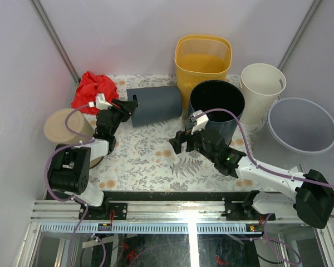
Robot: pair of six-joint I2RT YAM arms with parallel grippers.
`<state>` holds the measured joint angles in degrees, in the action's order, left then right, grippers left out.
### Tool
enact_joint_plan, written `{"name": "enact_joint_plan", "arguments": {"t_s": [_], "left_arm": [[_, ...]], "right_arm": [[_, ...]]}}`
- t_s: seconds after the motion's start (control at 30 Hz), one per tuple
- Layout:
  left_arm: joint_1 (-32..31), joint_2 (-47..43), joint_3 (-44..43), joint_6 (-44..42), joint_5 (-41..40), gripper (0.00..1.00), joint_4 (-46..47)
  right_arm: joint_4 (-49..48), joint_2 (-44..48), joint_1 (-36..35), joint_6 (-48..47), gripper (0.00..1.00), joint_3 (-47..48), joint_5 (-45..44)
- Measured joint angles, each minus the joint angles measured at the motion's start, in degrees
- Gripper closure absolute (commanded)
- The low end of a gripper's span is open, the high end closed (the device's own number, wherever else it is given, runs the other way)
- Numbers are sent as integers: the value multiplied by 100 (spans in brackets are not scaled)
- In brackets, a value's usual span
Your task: Turn the large container upside down
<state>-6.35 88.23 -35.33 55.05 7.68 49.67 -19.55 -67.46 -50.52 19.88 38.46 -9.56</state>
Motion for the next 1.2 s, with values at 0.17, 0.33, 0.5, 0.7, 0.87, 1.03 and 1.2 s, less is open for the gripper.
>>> {"name": "enact_joint_plan", "arguments": {"t_s": [0.17,0.33,0.5,0.7,0.87,1.03,1.2], "left_arm": [[2,31,227,136,313,67,420],[2,-109,525,190,455,89,568],[2,-444,699,232,544,98,573],[2,-1187,874,175,614,99,173],[2,-1888,988,2,774,97,-428],[2,-2809,1235,-164,935,96,-1220],[2,-3790,1491,-240,1147,95,-2024]], "right_arm": [[0,0,0,0,1,-13,0],[0,0,0,2,1,-13,0],[0,0,0,2,0,-15,0],[2,2,0,2,1,-46,0],[0,24,0,2,1,-50,0],[0,87,0,2,0,-55,-7],[9,109,0,0,1,-79,-44]]}}
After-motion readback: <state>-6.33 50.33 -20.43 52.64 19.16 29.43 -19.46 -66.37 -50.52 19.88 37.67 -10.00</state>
